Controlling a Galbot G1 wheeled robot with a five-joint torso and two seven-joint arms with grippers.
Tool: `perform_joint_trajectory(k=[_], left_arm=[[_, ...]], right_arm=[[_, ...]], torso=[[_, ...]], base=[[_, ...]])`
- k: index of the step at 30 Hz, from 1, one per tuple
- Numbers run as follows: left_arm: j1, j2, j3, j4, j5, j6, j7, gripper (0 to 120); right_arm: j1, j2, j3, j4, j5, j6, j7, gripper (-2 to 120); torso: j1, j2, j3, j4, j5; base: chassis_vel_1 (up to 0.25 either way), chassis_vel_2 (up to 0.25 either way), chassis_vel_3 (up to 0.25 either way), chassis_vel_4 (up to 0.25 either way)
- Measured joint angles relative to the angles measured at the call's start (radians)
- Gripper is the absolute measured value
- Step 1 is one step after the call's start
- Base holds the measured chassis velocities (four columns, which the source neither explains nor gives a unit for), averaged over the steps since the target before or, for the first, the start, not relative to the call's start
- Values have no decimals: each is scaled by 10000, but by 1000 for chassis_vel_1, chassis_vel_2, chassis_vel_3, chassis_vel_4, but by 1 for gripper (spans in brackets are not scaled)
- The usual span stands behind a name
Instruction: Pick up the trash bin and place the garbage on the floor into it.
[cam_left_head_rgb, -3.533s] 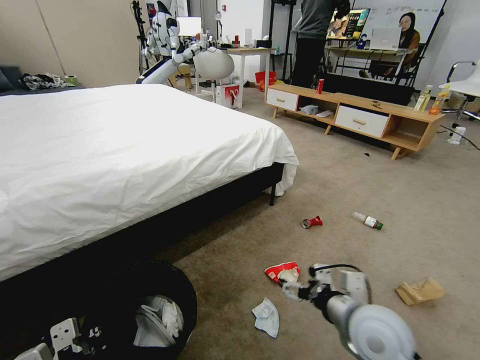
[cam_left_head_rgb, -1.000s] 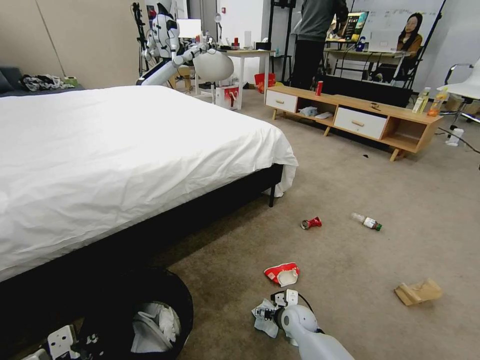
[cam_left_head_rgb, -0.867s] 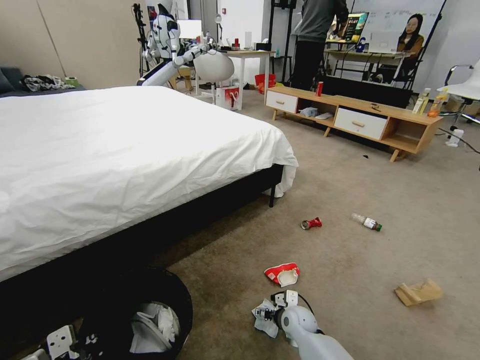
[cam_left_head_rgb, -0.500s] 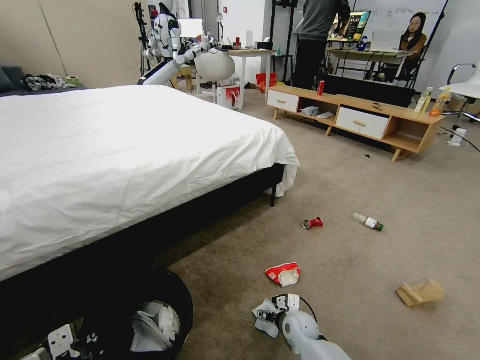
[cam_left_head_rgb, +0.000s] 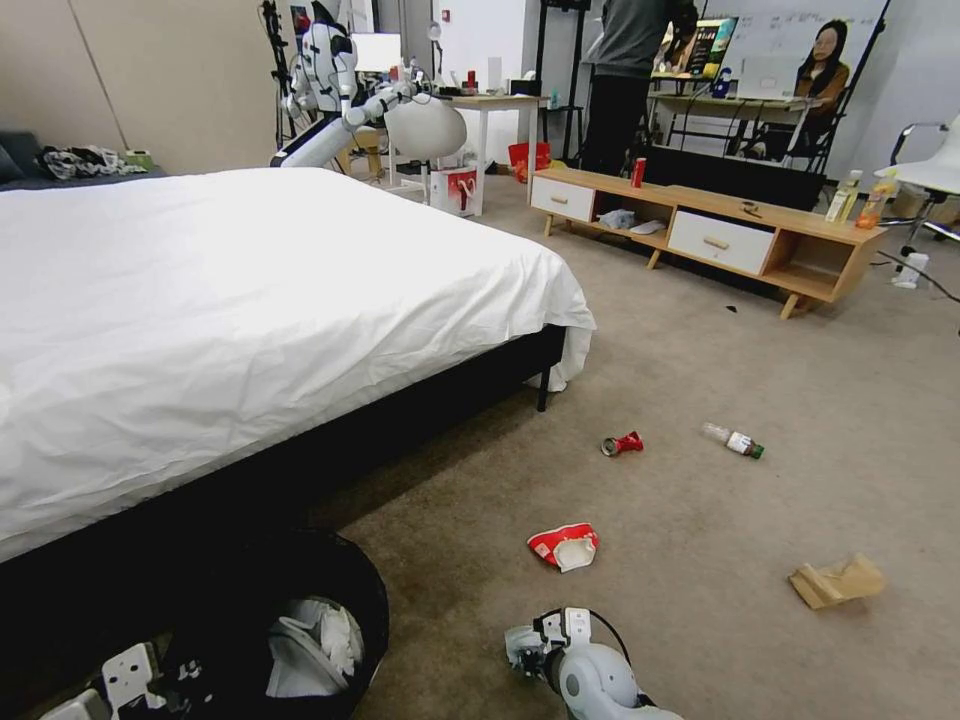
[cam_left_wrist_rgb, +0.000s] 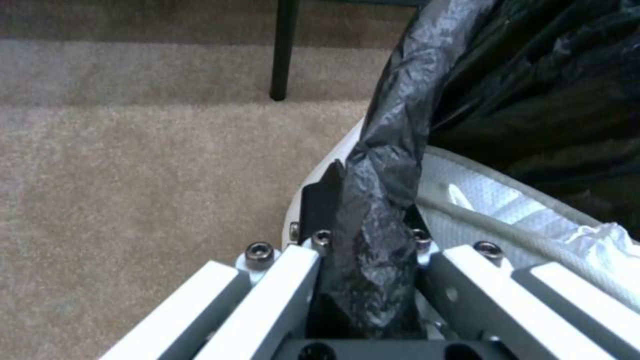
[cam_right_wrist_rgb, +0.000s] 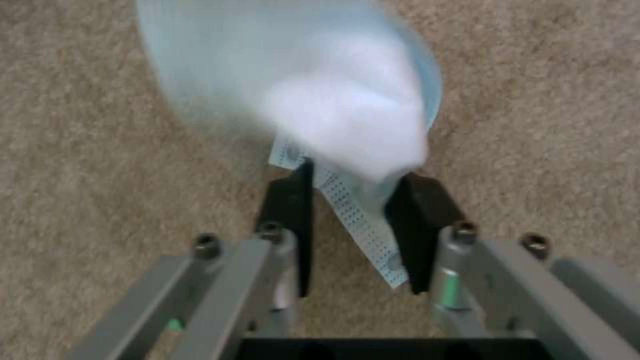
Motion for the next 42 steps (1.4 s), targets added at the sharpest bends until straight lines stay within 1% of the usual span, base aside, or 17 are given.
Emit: perform_joint_trajectory(k=[2,4,12,14,19,25,26,28,30,31,32,34,37,38,40,41,42], left_arm=[[-42,-10,16,52,-1,0,4,2],[-68,-12,23,81,-1,-1,5,2],[-133,-12,57,202,5,-2,12,2],[-139,-16,65,237,22,-6,12,2],[-138,-18,68,249,25,-13,27,2],[-107,7,56,243,26,-18,40,2],[-94,13,64,232,24,-18,40,2],[-89,18,74,228,23,-18,40,2],[-86,27,108,224,23,-16,42,2],[-86,27,108,224,23,-16,42,2],[-87,28,129,213,22,-10,43,2],[-87,30,135,204,23,-6,43,2],[-45,74,164,116,5,27,46,2],[-45,74,164,116,5,27,46,2],[6,138,203,34,-116,117,46,2],[6,138,203,34,-116,117,46,2],[25,167,217,6,-148,144,40,2]], right_arm=[[-24,-47,-32,149,-4,5,48,13],[-36,-69,-34,223,-20,15,58,10],[-145,-246,-66,583,-230,209,28,8],[-178,-318,-88,692,-307,320,-23,1],[-197,-365,-106,772,-383,432,-85,0],[-409,-647,-69,1247,-429,607,-170,0],[-523,-828,-25,1508,-432,679,-187,0],[-569,-914,2,1631,-424,687,-192,0],[-760,-1256,118,2120,-388,713,-204,0],[-760,-1256,118,2120,-388,713,-204,0],[-865,-1485,201,2421,-348,736,-205,0],[-908,-1583,236,2570,-318,749,-206,0],[-1182,-2248,475,3428,-195,840,-193,0],[-1182,-2248,475,3428,-195,840,-193,0],[-1413,-2849,757,4302,-64,1042,-243,0],[-1413,-2849,757,4302,-64,1042,-243,0],[-1507,-3088,902,4649,-57,1234,-333,0]], torso=[[0,2,-1,-1,-4],[0,3,-2,-4,-4],[0,5,-4,-5,-9],[0,6,-4,-6,-10],[0,5,-4,-5,-10],[0,6,-5,-5,-9],[0,6,-4,-5,-9],[0,6,-4,-6,-9],[0,6,-5,-7,-10],[0,6,-5,-7,-10],[0,6,-4,-6,-10],[0,6,-4,-6,-11],[0,6,-4,-5,-8],[0,6,-4,-5,-8],[0,6,-5,-6,-7],[0,6,-5,-6,-7],[0,6,-4,-8,-11]], base=[[0,0,0,0],[0,0,0,0],[0,0,0,0],[0,0,0,0],[0,0,0,0],[0,0,0,0],[0,0,0,0],[0,0,0,0],[0,0,0,0],[0,0,0,0],[0,0,0,0],[0,0,0,0],[0,0,0,0],[0,0,0,0],[0,0,0,0],[0,0,0,0],[0,0,0,0]])
